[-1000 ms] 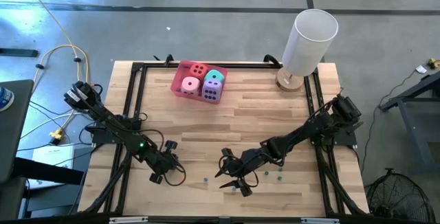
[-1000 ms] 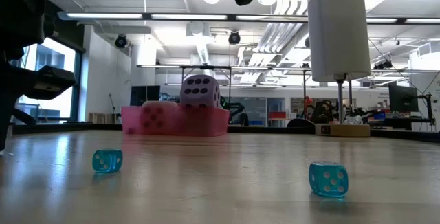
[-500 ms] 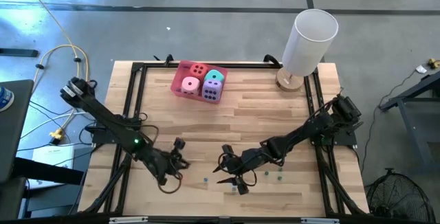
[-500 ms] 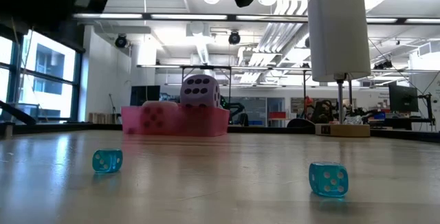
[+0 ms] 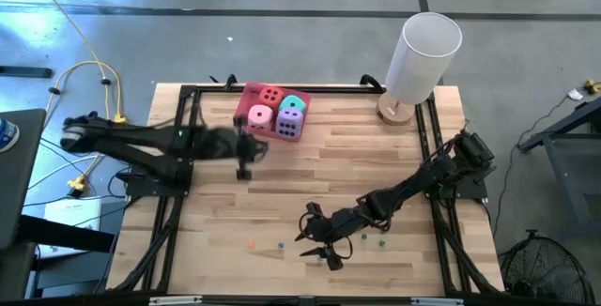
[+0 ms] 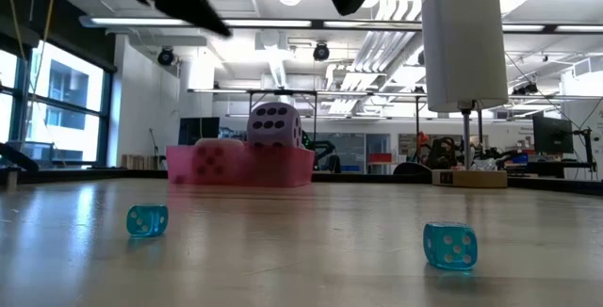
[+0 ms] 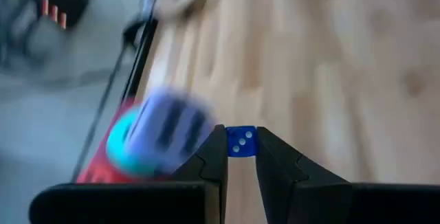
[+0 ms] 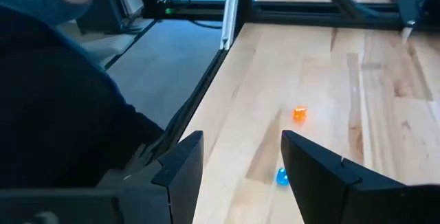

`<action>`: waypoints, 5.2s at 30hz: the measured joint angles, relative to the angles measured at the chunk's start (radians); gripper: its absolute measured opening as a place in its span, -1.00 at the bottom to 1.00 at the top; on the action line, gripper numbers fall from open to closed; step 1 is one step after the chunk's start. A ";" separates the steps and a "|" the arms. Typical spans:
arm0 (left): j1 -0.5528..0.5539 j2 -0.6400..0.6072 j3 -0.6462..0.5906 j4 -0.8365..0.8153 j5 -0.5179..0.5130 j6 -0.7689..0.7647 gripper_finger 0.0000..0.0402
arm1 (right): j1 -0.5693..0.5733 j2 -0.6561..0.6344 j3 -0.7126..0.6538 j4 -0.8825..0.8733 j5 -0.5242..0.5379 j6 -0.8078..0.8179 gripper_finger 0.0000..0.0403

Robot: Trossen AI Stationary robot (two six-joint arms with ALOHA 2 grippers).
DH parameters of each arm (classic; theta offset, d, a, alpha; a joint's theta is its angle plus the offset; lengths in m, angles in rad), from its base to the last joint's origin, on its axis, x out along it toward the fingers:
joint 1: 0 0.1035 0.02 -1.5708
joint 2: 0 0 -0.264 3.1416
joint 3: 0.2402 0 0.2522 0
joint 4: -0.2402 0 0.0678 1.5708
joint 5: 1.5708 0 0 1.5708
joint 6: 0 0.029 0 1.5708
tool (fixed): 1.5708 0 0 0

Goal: Pick & Place Dice
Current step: Put the dark blue small dice into the pink bin, then put the small green dice into the pink bin

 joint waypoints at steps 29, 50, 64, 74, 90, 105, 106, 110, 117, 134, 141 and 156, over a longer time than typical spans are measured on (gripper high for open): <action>0.799 0.306 -0.004 0.003 0.278 -0.248 -0.79 | 0.016 0.000 -0.001 0.001 0.055 0.050 -0.07; 0.802 0.323 -0.004 -0.005 0.236 -0.317 -0.43 | 0.016 0.000 -0.001 0.001 0.054 0.051 -0.07; 0.688 0.145 -0.003 -0.101 0.248 -0.336 -0.42 | 0.016 0.000 0.000 0.001 0.051 0.043 -0.07; 0.444 -0.084 -0.003 -0.326 0.364 -0.484 -0.42 | 0.027 0.000 0.000 -0.002 0.062 0.047 -0.07; -0.050 -0.162 -0.127 -0.308 0.436 -0.686 -0.42 | 0.032 -0.040 0.001 -0.469 0.256 0.352 -0.07; -0.436 -0.155 -0.168 -0.128 0.240 -0.851 -0.42 | 0.065 -0.081 0.001 -0.840 0.088 0.603 -0.07; -0.455 -0.155 -0.168 -0.128 0.228 -0.866 -0.42 | 0.063 -0.080 0.001 -0.866 0.119 0.603 -0.07; -0.524 -0.155 -0.168 -0.128 0.162 -0.908 -0.42 | 0.052 -0.080 0.000 -0.941 0.183 0.604 -0.07; -0.635 -0.122 -0.168 -0.127 0.005 -0.974 -0.42 | 0.054 -0.080 0.000 -1.015 0.095 0.703 -0.07; -0.660 0.066 -0.169 -0.029 -0.014 -0.988 -0.42 | 0.187 -0.067 0.000 -0.989 0.096 0.835 -0.07; -0.660 0.098 -0.169 -0.007 -0.011 -0.988 -0.42 | 0.230 -0.066 0.000 -0.987 0.197 0.836 -0.07; -0.666 0.098 -0.169 0.022 -0.011 -0.981 -0.42 | 0.250 -0.065 -0.001 -1.029 0.173 0.884 -0.07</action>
